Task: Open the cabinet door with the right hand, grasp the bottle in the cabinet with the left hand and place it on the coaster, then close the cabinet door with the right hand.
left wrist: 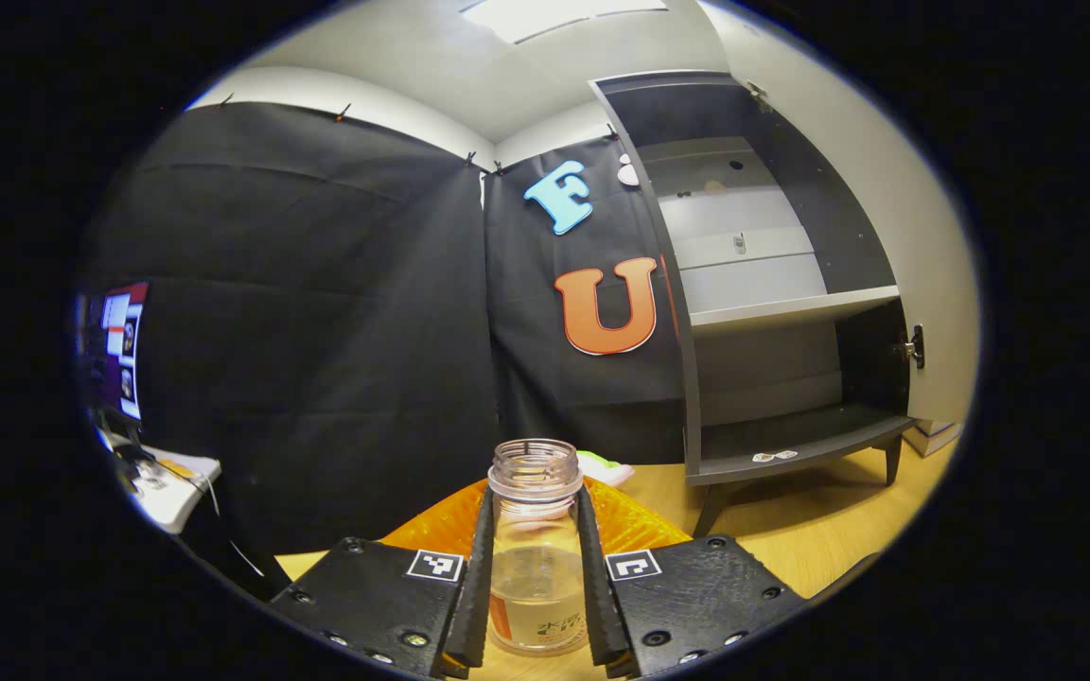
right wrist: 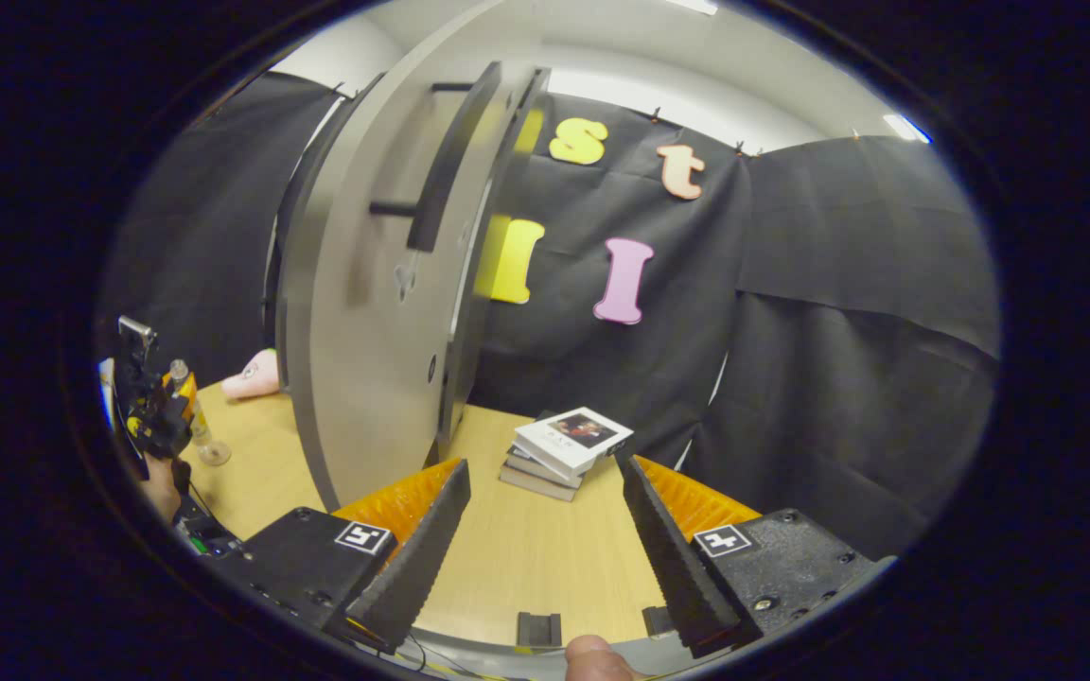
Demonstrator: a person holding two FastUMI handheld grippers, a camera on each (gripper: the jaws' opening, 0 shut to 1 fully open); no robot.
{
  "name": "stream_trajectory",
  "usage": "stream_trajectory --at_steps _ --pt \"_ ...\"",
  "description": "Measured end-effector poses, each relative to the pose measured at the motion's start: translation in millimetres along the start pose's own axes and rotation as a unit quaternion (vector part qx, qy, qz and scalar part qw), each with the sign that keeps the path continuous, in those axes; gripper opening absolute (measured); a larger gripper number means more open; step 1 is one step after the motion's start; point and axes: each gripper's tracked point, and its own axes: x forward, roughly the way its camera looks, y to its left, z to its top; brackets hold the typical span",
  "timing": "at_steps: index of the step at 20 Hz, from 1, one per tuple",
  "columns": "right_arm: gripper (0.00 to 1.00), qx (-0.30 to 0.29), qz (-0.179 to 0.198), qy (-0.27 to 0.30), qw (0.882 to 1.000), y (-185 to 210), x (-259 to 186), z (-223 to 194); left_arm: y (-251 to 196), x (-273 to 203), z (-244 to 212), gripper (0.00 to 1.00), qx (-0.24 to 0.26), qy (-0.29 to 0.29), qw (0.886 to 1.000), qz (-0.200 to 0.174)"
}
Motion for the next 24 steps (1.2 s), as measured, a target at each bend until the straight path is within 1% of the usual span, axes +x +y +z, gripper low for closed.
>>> stream_trajectory --at_steps 2,5,6,8,9,10,12,14,15,18,19,21,22,23,24 --pt "1.0 -0.012 0.012 0.02 1.0 9.3 6.8 -8.3 0.4 0.8 -9.8 0.4 -0.01 -0.002 1.0 0.005" --pt "1.0 -0.028 0.019 0.03 0.999 20.3 9.8 -10.1 4.4 9.2 -26.6 0.4 -0.018 0.016 1.0 0.016" --pt "1.0 -0.029 0.023 0.034 0.999 25.1 10.4 -11.7 4.6 11.6 -22.2 0.4 -0.018 0.005 1.0 0.016" --pt "1.0 -0.032 0.028 0.044 0.998 30.3 11.1 -14.5 -0.5 17.9 -25.2 0.4 -0.013 0.012 1.0 0.009" --pt "1.0 -0.032 0.028 0.043 0.998 31.6 12.9 -13.8 -1.7 20.0 -28.3 0.31 -0.021 0.024 0.999 0.004" --pt "1.0 -0.031 0.029 0.043 0.998 33.9 12.9 -13.0 -2.6 19.3 -26.8 0.4 -0.03 0.027 0.999 0.005" --pt "1.0 -0.029 0.034 0.046 0.998 41.3 13.9 -15.2 -1.7 19.1 -27.5 0.41 -0.029 0.033 0.999 0.003" --pt "1.0 -0.03 0.037 0.047 0.998 44.9 11.5 -13.5 -3.7 19.9 -27.9 0.45 -0.024 0.037 0.999 0.002" --pt "1.0 -0.031 0.038 0.046 0.998 46.3 10.1 -12.5 -3.9 21.4 -29.5 0.45 -0.022 0.04 0.999 0.003" --pt "1.0 -0.037 0.039 0.052 0.997 49.1 8.6 -14.3 -13.3 23.0 -28.5 0.49 -0.03 0.043 0.999 -0.011" --pt "1.0 -0.036 0.039 0.054 0.997 49.1 8.8 -14.7 -13.4 21.9 -28.8 0.48 -0.03 0.044 0.998 -0.013" --pt "1.0 -0.031 0.041 0.057 0.997 49.7 9.1 -15.4 -11.7 24.6 -30.3 0.78 -0.025 0.043 0.999 -0.009" --pt "1.0 -0.03 0.04 0.059 0.997 49.5 9.2 -16.6 -11.7 24.9 -31.9 0.95 -0.025 0.044 0.999 -0.01" --pt "1.0 -0.03 0.039 0.06 0.997 50.1 9.1 -16.8 -12.7 24.5 -33.4 0.97 -0.026 0.045 0.999 -0.011" --pt "1.0 -0.032 0.04 0.06 0.997 51.3 8.3 -16.8 -13.9 23.3 -32.9 0.97 -0.027 0.046 0.999 -0.012"
